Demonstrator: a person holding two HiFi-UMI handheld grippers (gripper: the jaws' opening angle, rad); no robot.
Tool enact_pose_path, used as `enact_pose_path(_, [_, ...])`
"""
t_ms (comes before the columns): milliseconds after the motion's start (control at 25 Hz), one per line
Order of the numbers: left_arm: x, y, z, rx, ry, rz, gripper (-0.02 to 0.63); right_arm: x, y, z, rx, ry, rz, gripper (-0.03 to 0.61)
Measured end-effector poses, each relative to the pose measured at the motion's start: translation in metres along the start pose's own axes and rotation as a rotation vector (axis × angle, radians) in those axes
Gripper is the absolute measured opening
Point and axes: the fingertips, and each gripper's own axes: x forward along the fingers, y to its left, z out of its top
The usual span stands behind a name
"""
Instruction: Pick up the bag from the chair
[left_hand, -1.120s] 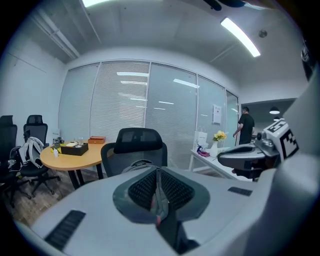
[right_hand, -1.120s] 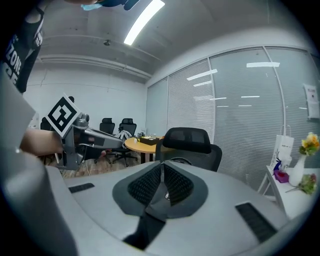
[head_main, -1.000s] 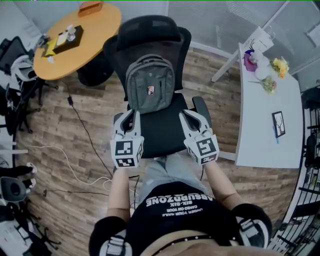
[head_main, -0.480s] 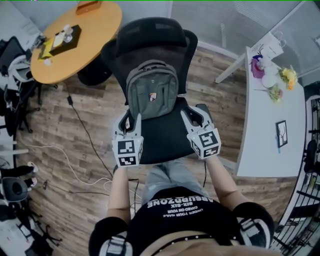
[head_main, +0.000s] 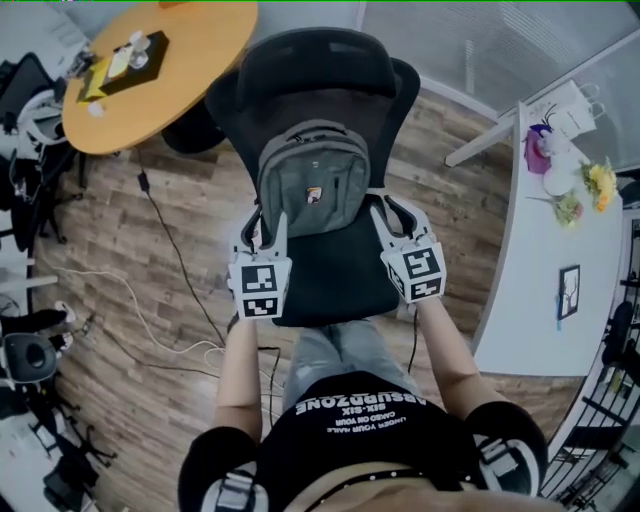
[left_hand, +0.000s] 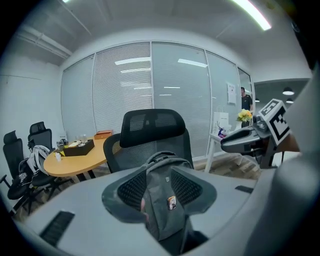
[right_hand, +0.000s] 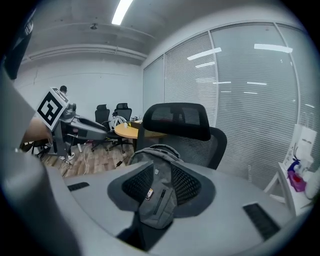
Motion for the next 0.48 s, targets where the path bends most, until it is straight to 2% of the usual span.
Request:
enact_pose_path(280, [0.038,0.016,-0.005,0.041,0.039,0.033,0.14,0.037,-0.017,-0.004,-0.009,0.013,0.02,0.139])
enact_pose_path(480, [0.069,0.023,-0.01,0.04,0.064,0.041,0.141,0.064,-0.03,-0.013,-0.032,0.037,0.039,0.152])
